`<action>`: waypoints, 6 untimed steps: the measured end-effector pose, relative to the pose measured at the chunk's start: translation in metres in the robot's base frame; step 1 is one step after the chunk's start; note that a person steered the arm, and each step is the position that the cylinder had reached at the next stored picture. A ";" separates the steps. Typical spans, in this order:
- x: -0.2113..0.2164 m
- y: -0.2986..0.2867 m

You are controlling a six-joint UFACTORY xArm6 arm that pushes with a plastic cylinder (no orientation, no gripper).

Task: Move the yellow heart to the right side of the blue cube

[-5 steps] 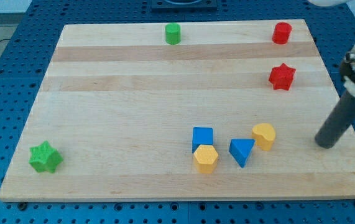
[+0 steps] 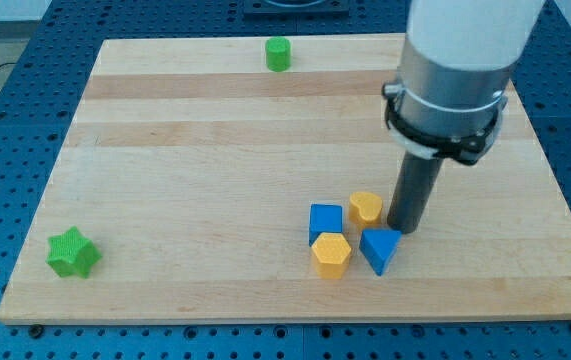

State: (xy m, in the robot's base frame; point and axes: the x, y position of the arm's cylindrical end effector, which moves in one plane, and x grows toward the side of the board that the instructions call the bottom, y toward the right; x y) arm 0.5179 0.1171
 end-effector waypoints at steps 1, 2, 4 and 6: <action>-0.027 -0.002; -0.029 -0.026; 0.001 -0.034; 0.002 0.025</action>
